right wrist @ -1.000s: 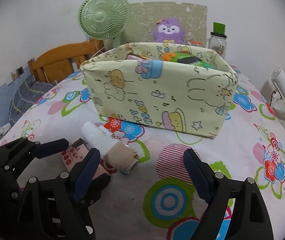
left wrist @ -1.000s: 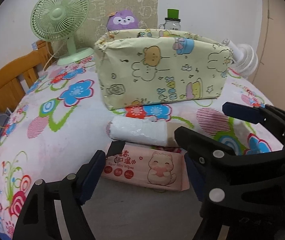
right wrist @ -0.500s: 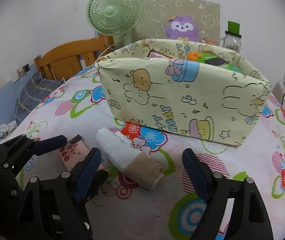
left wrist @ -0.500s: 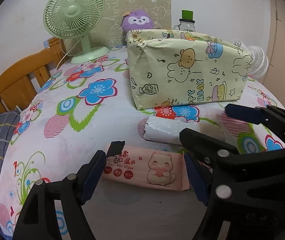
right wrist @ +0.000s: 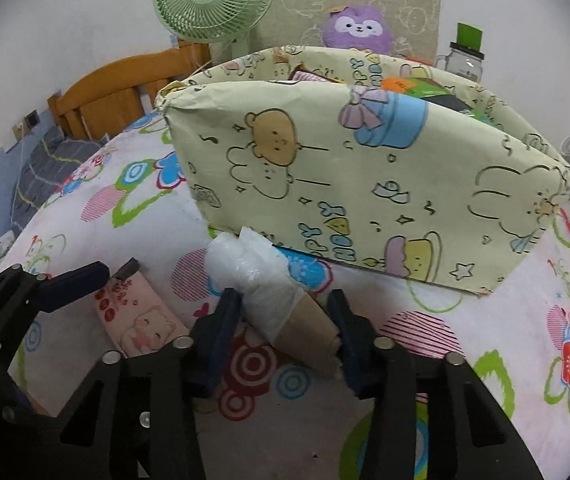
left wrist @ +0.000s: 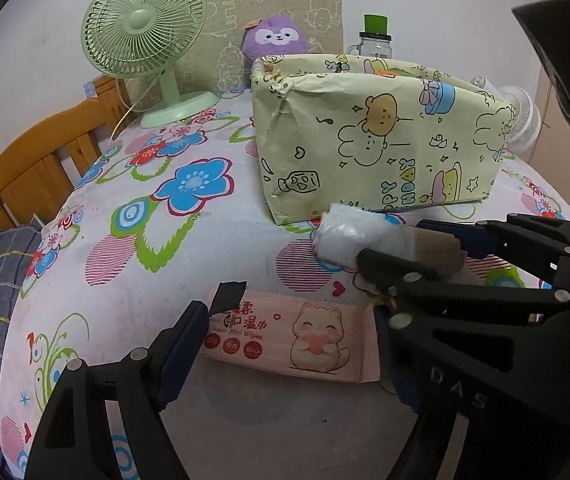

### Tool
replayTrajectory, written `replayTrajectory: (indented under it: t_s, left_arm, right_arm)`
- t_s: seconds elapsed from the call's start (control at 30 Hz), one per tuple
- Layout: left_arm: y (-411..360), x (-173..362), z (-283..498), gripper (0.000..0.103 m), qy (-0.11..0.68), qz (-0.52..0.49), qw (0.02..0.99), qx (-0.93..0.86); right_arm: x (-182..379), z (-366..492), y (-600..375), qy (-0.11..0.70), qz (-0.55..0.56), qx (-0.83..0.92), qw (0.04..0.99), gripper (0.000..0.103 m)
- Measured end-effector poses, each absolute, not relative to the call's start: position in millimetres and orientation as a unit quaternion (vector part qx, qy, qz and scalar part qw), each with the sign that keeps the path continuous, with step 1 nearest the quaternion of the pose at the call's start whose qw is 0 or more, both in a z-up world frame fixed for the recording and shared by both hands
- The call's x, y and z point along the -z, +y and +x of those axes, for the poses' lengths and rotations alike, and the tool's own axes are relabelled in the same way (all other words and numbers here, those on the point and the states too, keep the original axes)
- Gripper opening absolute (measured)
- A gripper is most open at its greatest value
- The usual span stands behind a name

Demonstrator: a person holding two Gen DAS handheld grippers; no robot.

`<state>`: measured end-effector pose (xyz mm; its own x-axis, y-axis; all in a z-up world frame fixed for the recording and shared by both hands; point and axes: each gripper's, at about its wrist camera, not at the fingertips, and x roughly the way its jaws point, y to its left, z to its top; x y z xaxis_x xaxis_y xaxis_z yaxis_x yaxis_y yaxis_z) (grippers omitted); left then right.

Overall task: Organize soft objects
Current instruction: 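Move the right gripper to the white roll while the left gripper approaches the pink wipes pack, then grasp the white roll with the right gripper while the left gripper grasps the pink wipes pack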

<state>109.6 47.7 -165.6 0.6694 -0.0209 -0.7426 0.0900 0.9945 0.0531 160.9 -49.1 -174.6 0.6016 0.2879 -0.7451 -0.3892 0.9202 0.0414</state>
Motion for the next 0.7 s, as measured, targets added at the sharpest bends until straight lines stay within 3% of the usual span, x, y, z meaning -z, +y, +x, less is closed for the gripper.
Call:
replayTrajectory:
  t_s: [0.1, 0.23, 0.5, 0.53, 0.7]
  left_arm:
    - [46, 165, 110, 0.083, 0.406, 0.043, 0.912, 0.032]
    - [39, 165, 107, 0.083, 0.405, 0.048, 0.913, 0.034]
    - [28, 162, 102, 0.081, 0.409, 0.036, 0.911, 0.043]
    - [26, 161, 101, 0.071, 0.410, 0.036, 0.910, 0.045]
    - [16, 158, 98, 0.070, 0.407, 0.043, 0.911, 0.050]
  right_arm:
    - [174, 156, -52, 0.398, -0.061, -0.192, 0.895, 0.031]
    - [172, 153, -60, 0.395, -0.056, -0.202, 0.894, 0.028]
    - [167, 142, -78, 0.393, -0.045, -0.190, 0.899, 0.027]
    - [166, 141, -79, 0.392, -0.045, -0.187, 0.900, 0.027]
    - [163, 137, -91, 0.389, -0.043, -0.171, 0.904, 0.027]
